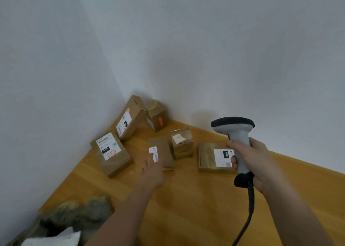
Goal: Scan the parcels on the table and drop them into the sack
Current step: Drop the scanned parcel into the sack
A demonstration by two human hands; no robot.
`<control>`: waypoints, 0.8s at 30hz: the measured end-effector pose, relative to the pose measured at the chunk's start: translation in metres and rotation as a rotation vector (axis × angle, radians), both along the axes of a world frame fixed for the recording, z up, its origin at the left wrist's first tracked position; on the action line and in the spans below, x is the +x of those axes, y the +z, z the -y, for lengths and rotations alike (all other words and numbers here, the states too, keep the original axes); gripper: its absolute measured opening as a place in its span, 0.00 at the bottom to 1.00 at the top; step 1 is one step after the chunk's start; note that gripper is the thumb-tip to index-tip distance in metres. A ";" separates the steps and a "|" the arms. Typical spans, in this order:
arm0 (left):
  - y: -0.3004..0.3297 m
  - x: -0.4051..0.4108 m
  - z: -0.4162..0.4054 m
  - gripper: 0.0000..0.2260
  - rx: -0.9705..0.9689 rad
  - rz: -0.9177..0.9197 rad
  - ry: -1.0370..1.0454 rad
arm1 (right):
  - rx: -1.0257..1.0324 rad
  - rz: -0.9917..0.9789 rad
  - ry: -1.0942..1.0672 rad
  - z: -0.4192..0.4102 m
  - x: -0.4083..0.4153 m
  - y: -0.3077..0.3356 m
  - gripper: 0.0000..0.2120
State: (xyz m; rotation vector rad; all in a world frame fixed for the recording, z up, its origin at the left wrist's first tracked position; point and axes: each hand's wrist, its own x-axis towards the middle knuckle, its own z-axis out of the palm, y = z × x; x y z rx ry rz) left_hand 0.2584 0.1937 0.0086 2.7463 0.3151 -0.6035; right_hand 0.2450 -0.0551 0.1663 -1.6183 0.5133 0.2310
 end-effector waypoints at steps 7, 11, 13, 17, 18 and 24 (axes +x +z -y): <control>-0.027 0.038 0.009 0.28 0.020 -0.100 0.033 | 0.004 -0.038 0.066 0.018 0.036 -0.031 0.06; -0.044 0.041 0.016 0.28 -0.021 -0.109 0.107 | 0.006 -0.056 0.059 0.028 0.039 -0.044 0.06; -0.048 0.039 0.021 0.27 -0.040 -0.059 0.152 | 0.005 -0.076 0.052 0.030 0.038 -0.050 0.06; -0.049 0.030 0.027 0.21 -0.070 -0.005 0.293 | 0.013 -0.101 0.036 0.028 0.038 -0.055 0.07; -0.049 0.025 0.027 0.20 -0.040 0.004 0.307 | 0.022 -0.104 0.040 0.025 0.039 -0.055 0.07; -0.055 -0.014 0.017 0.15 0.004 0.112 0.381 | 0.024 -0.106 0.101 0.013 0.033 -0.051 0.08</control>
